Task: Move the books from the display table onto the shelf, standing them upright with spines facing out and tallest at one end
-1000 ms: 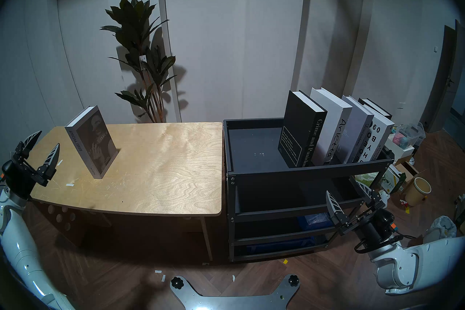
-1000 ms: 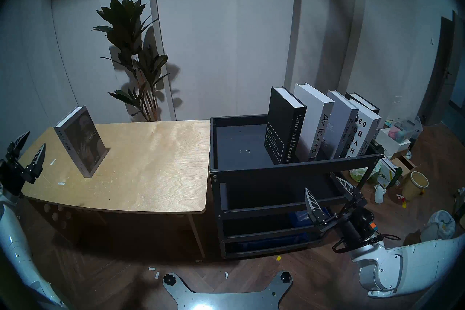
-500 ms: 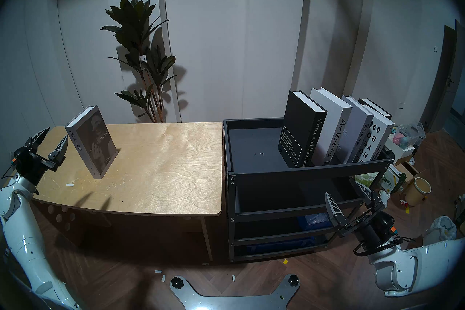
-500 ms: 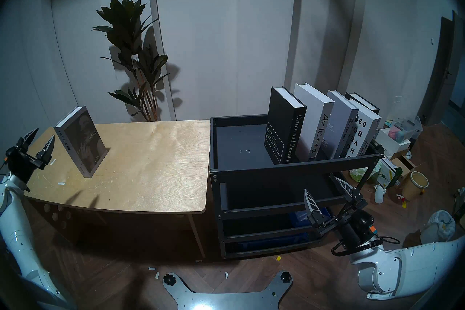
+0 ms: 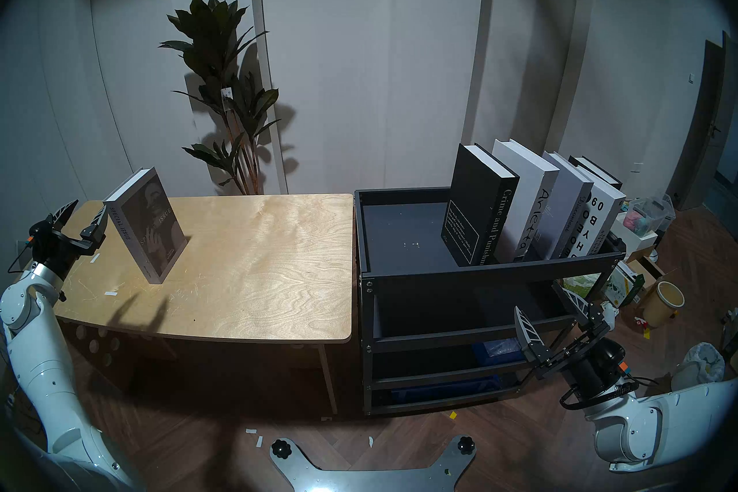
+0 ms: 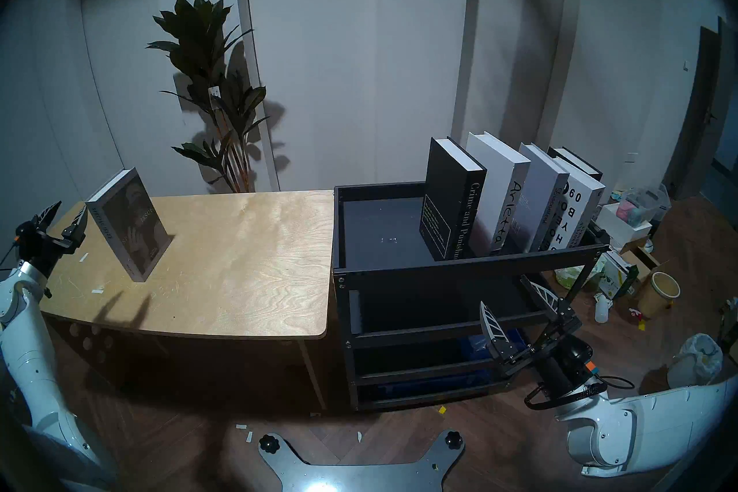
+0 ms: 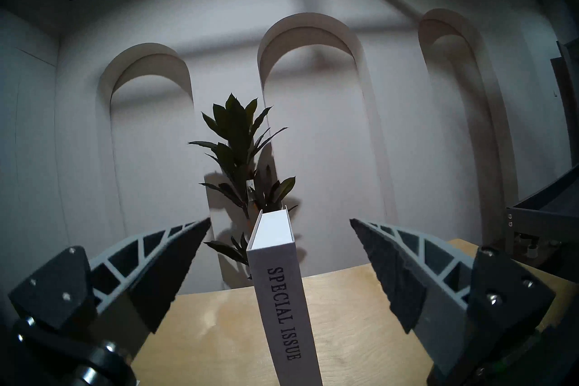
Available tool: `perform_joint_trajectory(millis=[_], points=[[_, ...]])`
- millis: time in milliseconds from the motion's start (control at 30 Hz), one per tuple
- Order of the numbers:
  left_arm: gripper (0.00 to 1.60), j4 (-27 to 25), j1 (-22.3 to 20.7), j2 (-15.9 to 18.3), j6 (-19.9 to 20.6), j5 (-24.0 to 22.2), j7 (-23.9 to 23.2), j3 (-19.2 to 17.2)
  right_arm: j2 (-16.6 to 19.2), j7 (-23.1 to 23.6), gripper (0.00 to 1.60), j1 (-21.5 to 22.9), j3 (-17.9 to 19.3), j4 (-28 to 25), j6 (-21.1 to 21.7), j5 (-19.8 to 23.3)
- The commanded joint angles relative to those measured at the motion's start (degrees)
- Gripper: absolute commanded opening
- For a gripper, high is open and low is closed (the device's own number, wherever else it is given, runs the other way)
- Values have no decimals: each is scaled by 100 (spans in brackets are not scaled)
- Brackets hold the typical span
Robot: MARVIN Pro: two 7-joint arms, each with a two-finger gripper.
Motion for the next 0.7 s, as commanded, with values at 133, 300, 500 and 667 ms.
perform_joint_trajectory(millis=[133, 300, 500, 667], points=[[160, -75, -278, -26, 111, -51, 185, 149, 0, -325, 160, -125, 180, -20, -33, -80], [160, 97, -330, -26, 130, -34, 278, 232, -11, -340, 160, -185, 243, -18, -33, -105], [160, 287, -424, -29, 93, -35, 353, 361, -26, -336, 160, -254, 318, -14, -33, -120], [160, 494, -553, 8, -13, -29, 400, 496, -39, -315, 160, -301, 373, -9, -33, -118]])
